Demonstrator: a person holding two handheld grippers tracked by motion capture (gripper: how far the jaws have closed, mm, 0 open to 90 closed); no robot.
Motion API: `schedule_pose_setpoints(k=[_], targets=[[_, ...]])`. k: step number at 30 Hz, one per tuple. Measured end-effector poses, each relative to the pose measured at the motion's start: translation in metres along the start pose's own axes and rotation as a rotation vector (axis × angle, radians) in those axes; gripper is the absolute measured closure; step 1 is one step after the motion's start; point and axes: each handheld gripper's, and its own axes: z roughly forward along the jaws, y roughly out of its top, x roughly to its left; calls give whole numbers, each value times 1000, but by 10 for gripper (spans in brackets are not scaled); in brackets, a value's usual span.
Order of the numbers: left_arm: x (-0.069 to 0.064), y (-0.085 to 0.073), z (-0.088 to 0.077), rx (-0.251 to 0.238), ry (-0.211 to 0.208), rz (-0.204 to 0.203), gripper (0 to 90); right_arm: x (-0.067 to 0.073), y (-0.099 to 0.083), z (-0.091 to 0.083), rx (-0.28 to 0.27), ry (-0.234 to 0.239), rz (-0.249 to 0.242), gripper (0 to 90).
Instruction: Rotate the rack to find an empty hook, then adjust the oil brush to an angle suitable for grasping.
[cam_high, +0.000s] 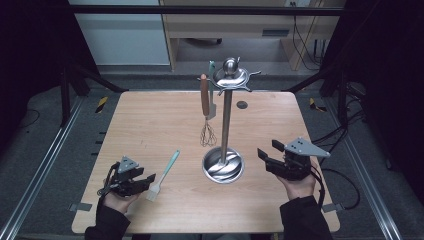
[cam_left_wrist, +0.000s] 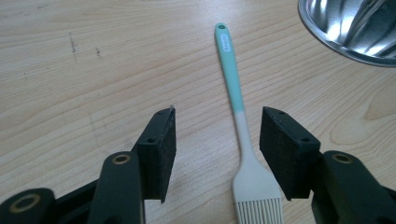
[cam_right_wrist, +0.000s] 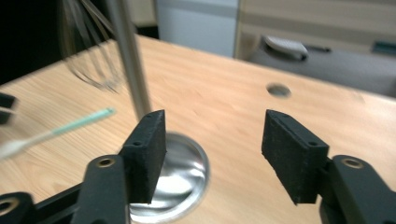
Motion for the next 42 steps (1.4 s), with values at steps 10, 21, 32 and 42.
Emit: schedule_pose_setpoints(k=[10,21,32,42], targets=[[-6,9,-1,-4,-11,13,436,-25,-52,-4,79,-75,54,311],[-19,25,0,4,-43,47,429,-30,-72,-13,128,-80,59,292],[-17,37,14,71,-30,62,444,-30,-79,-14,160,-85,48,311],[-20,37,41,180,-6,88,515,-31,-81,-11,187,-95,48,350]])
